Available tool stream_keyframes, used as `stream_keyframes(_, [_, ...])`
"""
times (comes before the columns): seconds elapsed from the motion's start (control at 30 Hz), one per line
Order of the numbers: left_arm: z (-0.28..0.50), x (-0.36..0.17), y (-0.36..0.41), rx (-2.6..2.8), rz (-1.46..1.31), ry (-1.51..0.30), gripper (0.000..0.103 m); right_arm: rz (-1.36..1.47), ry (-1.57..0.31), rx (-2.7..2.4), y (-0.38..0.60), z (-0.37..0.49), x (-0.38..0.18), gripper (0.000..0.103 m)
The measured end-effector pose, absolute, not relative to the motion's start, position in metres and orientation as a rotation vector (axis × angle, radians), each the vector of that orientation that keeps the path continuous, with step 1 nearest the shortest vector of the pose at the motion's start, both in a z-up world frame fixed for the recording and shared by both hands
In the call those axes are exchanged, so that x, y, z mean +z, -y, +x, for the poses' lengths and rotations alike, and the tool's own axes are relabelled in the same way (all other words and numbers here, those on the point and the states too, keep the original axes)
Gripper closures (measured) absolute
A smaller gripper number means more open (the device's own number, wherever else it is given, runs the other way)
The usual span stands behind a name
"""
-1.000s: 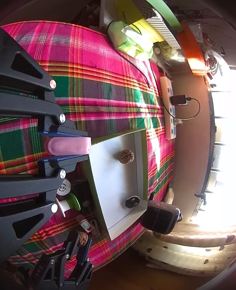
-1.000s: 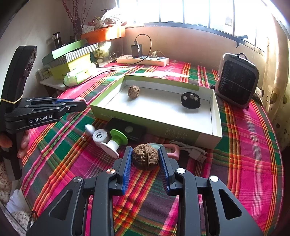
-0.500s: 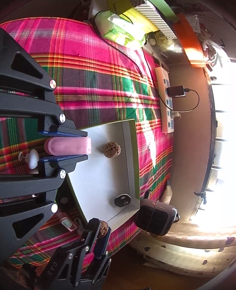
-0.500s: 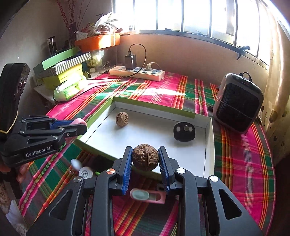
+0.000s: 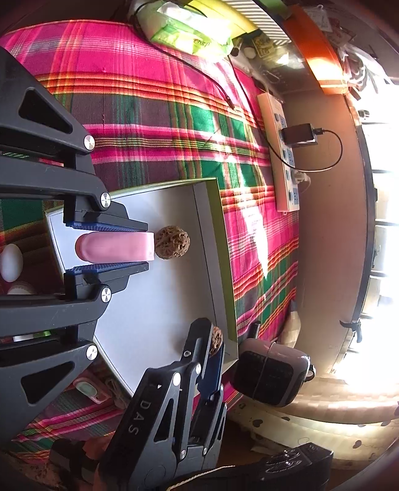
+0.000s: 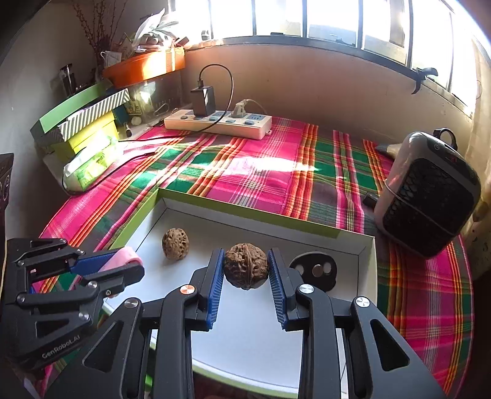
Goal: Organize objects
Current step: 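Carry the walnut into the tray and open the right tool while the left tool releases the pink clip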
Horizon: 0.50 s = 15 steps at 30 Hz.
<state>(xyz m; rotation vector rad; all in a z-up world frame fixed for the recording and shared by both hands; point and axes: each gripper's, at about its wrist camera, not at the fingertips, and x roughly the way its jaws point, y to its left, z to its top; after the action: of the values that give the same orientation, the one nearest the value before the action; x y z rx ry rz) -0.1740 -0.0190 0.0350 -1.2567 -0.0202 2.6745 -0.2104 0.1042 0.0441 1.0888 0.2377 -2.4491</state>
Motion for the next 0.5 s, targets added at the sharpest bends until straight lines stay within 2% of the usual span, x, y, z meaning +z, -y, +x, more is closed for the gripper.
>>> stream_keyframes(0.5, [-0.197, 0.015, 0.010, 2.653, -1.313, -0.028, 0.087, 1.204, -0.268, -2.394, -0.083, -0.248, 0.018, 0.073])
